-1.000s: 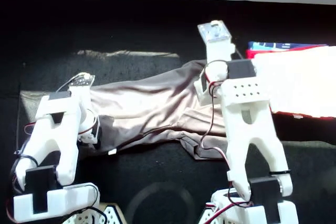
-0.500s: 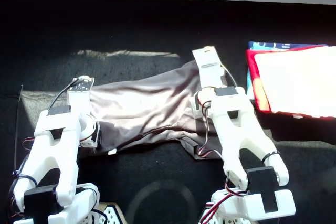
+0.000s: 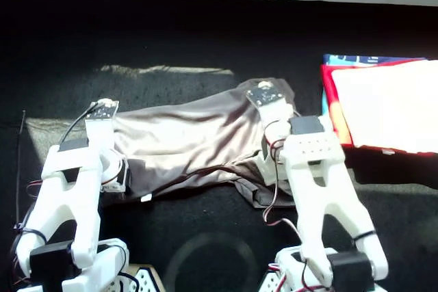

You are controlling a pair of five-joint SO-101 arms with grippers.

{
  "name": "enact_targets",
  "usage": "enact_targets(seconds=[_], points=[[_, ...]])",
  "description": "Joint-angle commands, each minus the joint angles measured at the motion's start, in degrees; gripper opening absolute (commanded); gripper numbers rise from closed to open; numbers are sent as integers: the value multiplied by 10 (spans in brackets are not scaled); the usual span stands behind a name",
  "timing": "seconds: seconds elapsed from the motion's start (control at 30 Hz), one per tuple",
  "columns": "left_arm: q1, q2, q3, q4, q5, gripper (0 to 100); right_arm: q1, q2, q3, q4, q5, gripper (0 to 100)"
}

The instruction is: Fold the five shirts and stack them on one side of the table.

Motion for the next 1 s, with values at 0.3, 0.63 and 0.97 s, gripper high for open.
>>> enact_targets(seconds=[0.3, 0.63, 0.97], points=[[-12, -1, 5, -17, 37, 130, 3, -36, 177, -372, 11, 8], [-12, -1, 5, -17, 37, 130, -65, -67, 197, -166, 15, 8], [-11, -1, 5, -17, 37, 130, -116, -262, 202, -87, 15, 8]])
